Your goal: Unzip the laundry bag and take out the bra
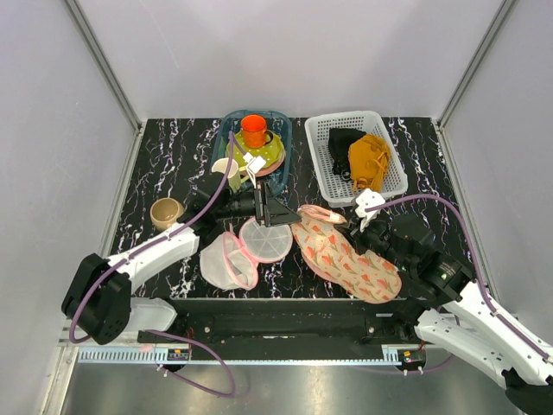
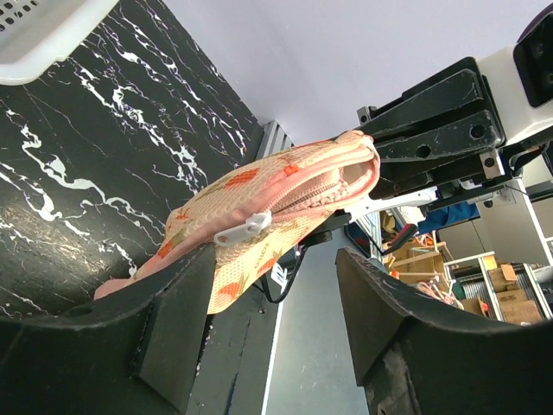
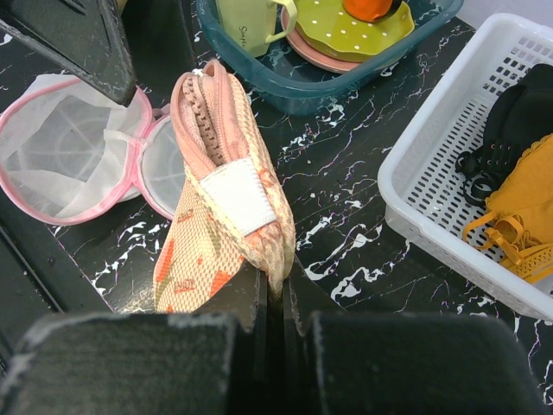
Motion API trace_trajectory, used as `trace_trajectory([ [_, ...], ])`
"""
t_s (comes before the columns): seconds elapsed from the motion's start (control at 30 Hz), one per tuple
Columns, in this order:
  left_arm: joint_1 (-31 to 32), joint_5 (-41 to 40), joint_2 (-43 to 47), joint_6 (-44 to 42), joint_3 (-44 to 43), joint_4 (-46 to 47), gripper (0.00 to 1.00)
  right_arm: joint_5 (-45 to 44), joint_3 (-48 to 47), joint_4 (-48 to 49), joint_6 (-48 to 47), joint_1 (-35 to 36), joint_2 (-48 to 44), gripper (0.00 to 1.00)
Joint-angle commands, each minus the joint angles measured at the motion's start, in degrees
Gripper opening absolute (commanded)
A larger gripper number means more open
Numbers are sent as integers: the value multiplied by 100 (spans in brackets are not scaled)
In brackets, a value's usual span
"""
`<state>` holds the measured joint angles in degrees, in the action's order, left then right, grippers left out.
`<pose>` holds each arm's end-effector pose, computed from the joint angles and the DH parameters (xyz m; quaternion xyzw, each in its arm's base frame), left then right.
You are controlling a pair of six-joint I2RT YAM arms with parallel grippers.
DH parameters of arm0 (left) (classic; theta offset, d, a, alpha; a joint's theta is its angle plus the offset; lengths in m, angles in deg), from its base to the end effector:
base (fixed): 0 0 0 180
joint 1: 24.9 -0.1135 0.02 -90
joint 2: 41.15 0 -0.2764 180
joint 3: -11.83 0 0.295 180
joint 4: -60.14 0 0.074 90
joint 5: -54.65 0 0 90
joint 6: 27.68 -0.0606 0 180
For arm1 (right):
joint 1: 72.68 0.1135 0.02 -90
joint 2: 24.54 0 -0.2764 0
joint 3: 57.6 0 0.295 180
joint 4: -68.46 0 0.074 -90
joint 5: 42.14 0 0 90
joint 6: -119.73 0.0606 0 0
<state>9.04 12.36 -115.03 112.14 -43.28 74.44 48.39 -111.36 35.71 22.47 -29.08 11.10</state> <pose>0.2546 -0.2253 0.2752 0.1792 0.7029 -0.6356 0.2641 0.1488 0.1425 0.3323 -0.3424 0.7135 0.1941 0.5797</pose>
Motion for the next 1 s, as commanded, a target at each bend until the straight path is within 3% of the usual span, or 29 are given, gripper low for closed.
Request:
trace_trajectory([
  [0.0,-18,99,-20,1,-206,419,64,96,-245,379,-3,0,-13,0],
  [0.73,-18,46,-275,-8,-330,313,71,193,-245,370,-3,0,13,0],
  [0.87,-36,169,-302,246,-190,751,69,193,-202,370,6,0,-13,0],
  [0.97,-62,327,-363,773,-5,1630,61,184,-175,361,15,0,-30,0],
])
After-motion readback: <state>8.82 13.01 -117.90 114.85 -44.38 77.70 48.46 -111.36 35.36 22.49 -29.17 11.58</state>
